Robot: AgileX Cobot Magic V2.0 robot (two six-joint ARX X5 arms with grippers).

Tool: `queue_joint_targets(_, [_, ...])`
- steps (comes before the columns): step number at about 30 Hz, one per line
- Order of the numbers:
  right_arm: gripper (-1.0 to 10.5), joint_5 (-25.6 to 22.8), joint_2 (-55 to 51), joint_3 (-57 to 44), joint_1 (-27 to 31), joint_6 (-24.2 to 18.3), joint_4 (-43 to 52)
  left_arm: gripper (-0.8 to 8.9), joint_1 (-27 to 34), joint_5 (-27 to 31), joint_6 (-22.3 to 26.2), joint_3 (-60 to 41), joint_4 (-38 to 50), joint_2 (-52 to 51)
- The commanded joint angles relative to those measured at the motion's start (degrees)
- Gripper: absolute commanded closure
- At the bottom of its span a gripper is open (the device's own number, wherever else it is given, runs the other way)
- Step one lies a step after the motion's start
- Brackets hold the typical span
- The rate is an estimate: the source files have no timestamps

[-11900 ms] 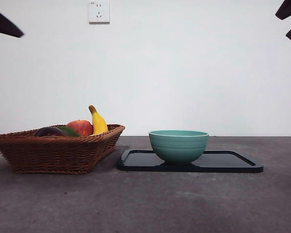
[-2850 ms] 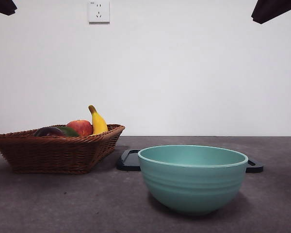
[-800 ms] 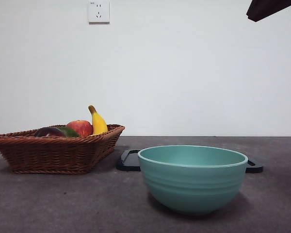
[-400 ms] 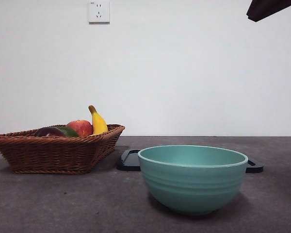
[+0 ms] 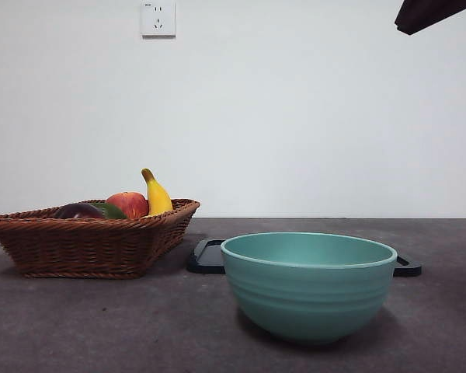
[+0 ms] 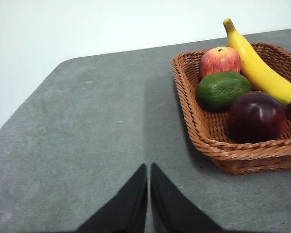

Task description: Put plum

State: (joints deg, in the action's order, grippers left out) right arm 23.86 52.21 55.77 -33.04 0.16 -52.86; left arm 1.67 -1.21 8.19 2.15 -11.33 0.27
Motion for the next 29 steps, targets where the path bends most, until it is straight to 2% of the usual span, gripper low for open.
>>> queue_joint_targets(1, [9.4, 0.13, 0.48, 0.83, -0.48, -0.66, 0.55, 8.05, 0.20, 0.17, -0.35, -0.83, -1.01, -0.11])
queue_joint_targets(5, [9.4, 0.24, -0.63, 0.83, 0.39, -0.63, 0.50, 8.05, 0.20, 0.17, -0.33, -0.83, -0.98, -0.11])
queue_joint_targets(7, [9.4, 0.13, -1.51, 0.83, 2.03, -2.73, 0.55, 8.05, 0.20, 0.17, -0.33, -0.83, -1.01, -0.11])
queue_joint_targets(11, [9.4, 0.15, -4.35, 0.72, 9.40, -3.10, 3.58, 8.05, 0.20, 0.17, -0.33, -0.83, -1.01, -0.11])
queue_joint_targets(17, [9.4, 0.15, -12.90, -4.98, 23.82, -3.26, 19.63, 8.05, 0.20, 0.17, -0.33, -0.83, -0.98, -0.11])
queue_joint_targets(20, [9.4, 0.09, -18.05, -10.34, 29.16, -3.67, 26.45, 8.05, 0.20, 0.17, -0.33, -0.83, -0.98, -0.11])
queue_joint_targets(25, [9.4, -0.96, -26.69, -21.73, 34.16, -5.38, 37.29, 8.05, 0.20, 0.17, -0.33, -0.83, -0.98, -0.11])
queue_joint_targets(29, [9.4, -4.79, -33.11, -31.61, 35.71, -5.31, 45.46, 8.05, 0.20, 0.17, -0.33, -0.83, -0.98, -0.09])
